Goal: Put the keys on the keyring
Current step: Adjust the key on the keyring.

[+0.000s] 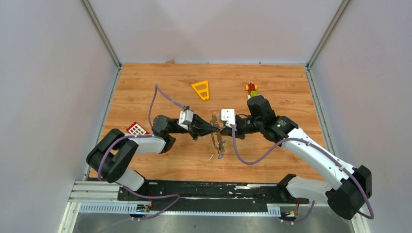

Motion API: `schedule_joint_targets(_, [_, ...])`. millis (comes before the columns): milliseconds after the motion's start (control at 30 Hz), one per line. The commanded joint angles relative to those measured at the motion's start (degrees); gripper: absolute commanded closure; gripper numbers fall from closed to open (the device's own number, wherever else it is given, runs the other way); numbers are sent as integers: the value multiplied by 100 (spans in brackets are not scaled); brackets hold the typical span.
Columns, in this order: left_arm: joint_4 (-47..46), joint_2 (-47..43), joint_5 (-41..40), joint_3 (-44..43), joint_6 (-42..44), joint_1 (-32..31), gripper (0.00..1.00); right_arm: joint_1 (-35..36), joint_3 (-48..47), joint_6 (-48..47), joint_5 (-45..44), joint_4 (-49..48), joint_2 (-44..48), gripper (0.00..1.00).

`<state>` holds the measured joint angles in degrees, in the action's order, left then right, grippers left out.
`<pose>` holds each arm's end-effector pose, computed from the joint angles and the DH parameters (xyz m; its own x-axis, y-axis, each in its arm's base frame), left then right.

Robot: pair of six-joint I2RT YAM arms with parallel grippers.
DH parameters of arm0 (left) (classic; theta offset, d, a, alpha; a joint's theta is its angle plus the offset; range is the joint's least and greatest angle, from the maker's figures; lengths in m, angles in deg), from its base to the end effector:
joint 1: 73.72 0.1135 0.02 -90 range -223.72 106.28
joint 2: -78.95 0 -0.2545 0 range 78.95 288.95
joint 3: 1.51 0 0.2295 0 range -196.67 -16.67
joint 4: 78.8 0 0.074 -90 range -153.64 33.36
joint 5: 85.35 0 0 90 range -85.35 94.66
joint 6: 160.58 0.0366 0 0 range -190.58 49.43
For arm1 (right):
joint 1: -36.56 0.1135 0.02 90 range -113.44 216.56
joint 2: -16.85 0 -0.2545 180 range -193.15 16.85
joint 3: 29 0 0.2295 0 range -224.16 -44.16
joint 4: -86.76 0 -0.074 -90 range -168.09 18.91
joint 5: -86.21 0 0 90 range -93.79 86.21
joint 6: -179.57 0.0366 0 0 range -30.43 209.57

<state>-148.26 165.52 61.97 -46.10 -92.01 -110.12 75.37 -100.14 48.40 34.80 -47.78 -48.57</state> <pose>0.1898 -0.1782 0.2573 0.0091 -0.2518 -0.9677 0.9934 -0.1080 0.0374 0.1582 0.1565 0.3022 0.1935 -0.5047 -0.8413 -0.9780 -0.0316 -0.2060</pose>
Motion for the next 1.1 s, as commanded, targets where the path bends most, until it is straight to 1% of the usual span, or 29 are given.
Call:
schedule_joint_targets(0, [-740,-244,-144,-261,-104,-87,100,-19,75,298,289,-534,170,98])
schedule_joint_targets(100, [-740,-234,-131,-265,-79,-87,100,-15,36,343,320,-480,184,90])
schedule_joint_targets(233, [-742,-304,-119,-202,-41,-87,100,-51,156,202,-8,-412,461,73])
schedule_joint_targets(367, [-740,-316,-51,-198,-65,-87,100,-116,124,14,-144,-217,873,61])
schedule_joint_targets(433, [-741,-292,38,-218,-80,-86,100,-112,79,-11,-211,-154,1012,59])
schedule_joint_targets(500, [-740,-260,116,-246,-120,-87,100,-113,22,-14,-217,-112,1088,60])
schedule_joint_targets(600, [-740,-231,160,-264,-149,-91,100,-114,-91,-29,-107,4,1024,62])
schedule_joint_targets(700, [-740,-249,174,-278,-192,-87,100,-111,-89,-81,4,79,891,62])
schedule_joint_targets(967, [-740,-324,146,-293,-235,-117,100,-115,232,152,329,-235,644,54])
schedule_joint_targets(1067, [-741,-347,57,-275,-202,-129,100,-115,236,274,481,-262,514,49])
